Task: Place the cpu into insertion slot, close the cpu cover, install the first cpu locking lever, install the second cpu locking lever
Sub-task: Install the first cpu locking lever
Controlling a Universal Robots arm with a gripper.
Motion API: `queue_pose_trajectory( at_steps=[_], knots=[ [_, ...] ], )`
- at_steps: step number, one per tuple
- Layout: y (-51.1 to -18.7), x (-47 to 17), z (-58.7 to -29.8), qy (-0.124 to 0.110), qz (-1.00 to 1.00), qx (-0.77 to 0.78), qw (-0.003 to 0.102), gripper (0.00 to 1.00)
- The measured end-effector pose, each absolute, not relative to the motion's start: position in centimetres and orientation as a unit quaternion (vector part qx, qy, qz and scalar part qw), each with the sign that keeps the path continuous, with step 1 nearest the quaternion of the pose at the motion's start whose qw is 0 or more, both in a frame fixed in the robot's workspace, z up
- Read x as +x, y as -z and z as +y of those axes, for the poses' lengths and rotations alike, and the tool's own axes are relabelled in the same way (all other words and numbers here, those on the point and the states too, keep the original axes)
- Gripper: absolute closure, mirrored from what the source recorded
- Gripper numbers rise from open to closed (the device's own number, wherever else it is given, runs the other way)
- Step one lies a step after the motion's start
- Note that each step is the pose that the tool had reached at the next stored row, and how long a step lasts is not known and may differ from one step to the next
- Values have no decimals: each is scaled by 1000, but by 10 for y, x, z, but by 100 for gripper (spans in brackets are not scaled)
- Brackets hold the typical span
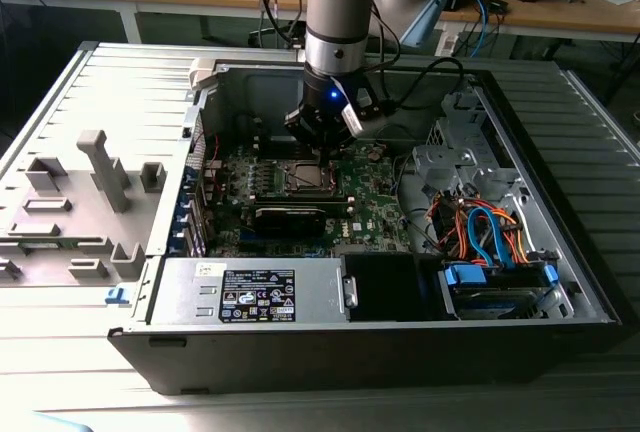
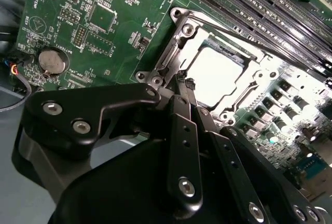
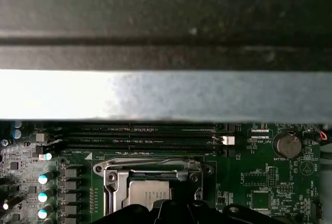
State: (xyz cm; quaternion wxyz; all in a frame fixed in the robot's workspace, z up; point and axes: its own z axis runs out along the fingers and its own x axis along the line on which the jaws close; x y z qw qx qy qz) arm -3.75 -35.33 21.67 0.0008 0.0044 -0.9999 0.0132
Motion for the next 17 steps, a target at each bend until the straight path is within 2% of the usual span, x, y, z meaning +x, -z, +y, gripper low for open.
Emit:
queue_pose_trajectory(
  at_steps=[9, 17],
  knots=[
    [-217, -41, -357, -13, -1000, 4, 0, 89],
    [-225, -42, -376, -13, -1000, 4, -1, 89]
  ],
)
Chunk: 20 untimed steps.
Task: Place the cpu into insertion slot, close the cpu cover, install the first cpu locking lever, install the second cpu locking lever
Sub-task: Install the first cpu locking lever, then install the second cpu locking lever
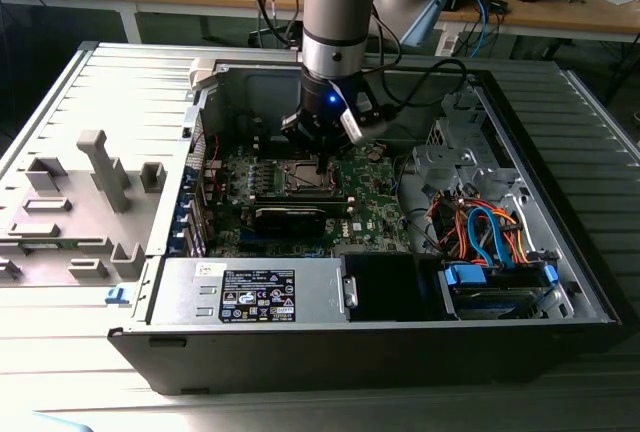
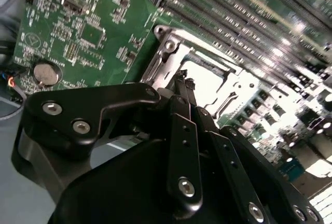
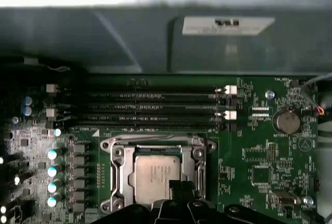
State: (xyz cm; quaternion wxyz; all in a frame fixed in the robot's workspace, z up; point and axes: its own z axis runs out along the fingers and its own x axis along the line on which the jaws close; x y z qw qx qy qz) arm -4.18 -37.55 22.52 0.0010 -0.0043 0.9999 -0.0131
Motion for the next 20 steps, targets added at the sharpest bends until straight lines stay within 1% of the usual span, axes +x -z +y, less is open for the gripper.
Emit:
queue_pose_trajectory(
  at_steps=[16, 20],
  knots=[
    [-228, -42, -379, 13, 1000, -4, 1, 89],
    [-227, -42, -384, 13, 1000, -4, 1, 89]
  ],
)
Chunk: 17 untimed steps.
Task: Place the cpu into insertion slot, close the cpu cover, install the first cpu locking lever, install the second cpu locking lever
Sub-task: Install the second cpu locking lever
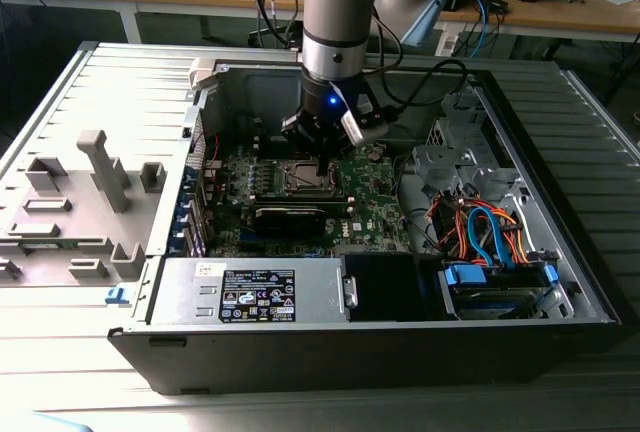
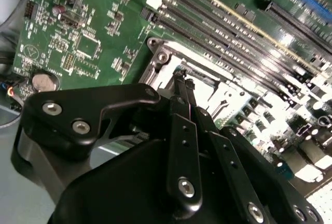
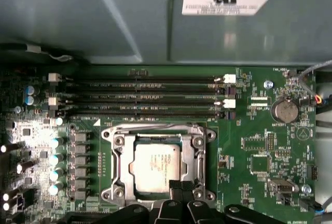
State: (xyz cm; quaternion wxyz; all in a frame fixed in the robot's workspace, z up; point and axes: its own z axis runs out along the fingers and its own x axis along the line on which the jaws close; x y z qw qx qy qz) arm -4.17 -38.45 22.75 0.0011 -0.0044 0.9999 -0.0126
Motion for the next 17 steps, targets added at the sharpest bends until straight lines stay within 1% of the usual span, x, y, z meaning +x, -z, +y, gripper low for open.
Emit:
queue_pose_trajectory(
  at_steps=[5, 14, 15, 16, 17],
  knots=[
    [-227, -42, -400, 13, 1000, -4, 1, 89],
    [-226, -41, -405, 13, 1000, -4, 1, 89],
    [-226, -43, -417, 3, 1000, -4, 1, 89],
    [-226, -43, -423, -26, 1000, -4, 1, 89],
    [-225, -44, -436, -47, 999, -4, 1, 89]
  ],
)
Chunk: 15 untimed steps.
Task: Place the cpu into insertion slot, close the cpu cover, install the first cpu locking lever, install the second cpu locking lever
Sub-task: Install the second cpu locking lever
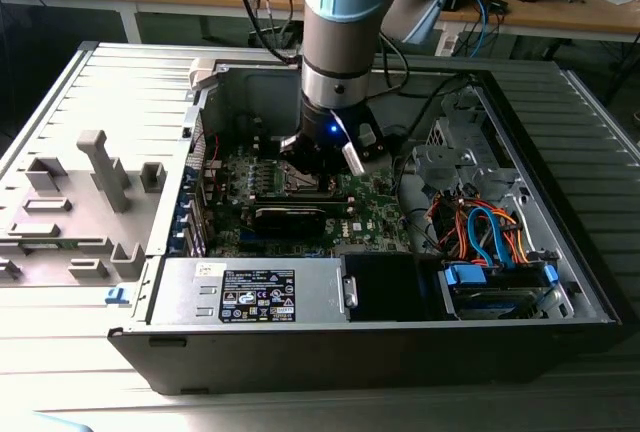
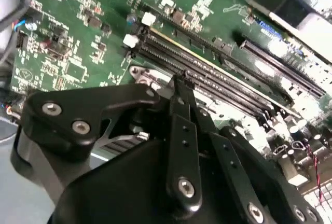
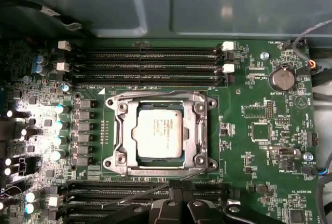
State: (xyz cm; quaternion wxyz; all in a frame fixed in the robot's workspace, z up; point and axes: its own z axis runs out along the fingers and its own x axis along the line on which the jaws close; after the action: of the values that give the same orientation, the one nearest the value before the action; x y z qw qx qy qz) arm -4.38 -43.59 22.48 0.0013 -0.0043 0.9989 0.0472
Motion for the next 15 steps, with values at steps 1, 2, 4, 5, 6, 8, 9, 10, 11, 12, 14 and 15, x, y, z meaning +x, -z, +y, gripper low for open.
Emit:
queue_pose_trajectory(
  at_steps=[1, 2, 4, 5, 6, 8, 9, 10, 11, 12, 14, 15],
  knots=[
    [-220, -48, -436, -50, 999, -4, 1, 89],
    [-216, -54, -436, -50, 999, -4, 1, 89],
    [-206, -80, -435, -51, 999, -12, 1, 89],
    [-206, -81, -435, -51, 999, -14, 1, 89],
    [-205, -83, -435, -51, 999, -15, 1, 89],
    [-204, -89, -434, -51, 998, -23, 0, 89],
    [-204, -90, -434, -51, 998, -24, 0, 89],
    [-204, -91, -434, -51, 998, -24, 0, 89],
    [-204, -92, -434, -51, 998, -25, 1, 89],
    [-204, -93, -434, -51, 998, -25, 1, 89],
    [-206, -96, -434, -51, 998, -27, 3, 89],
    [-207, -97, -434, -51, 998, -27, 3, 89]
  ],
)
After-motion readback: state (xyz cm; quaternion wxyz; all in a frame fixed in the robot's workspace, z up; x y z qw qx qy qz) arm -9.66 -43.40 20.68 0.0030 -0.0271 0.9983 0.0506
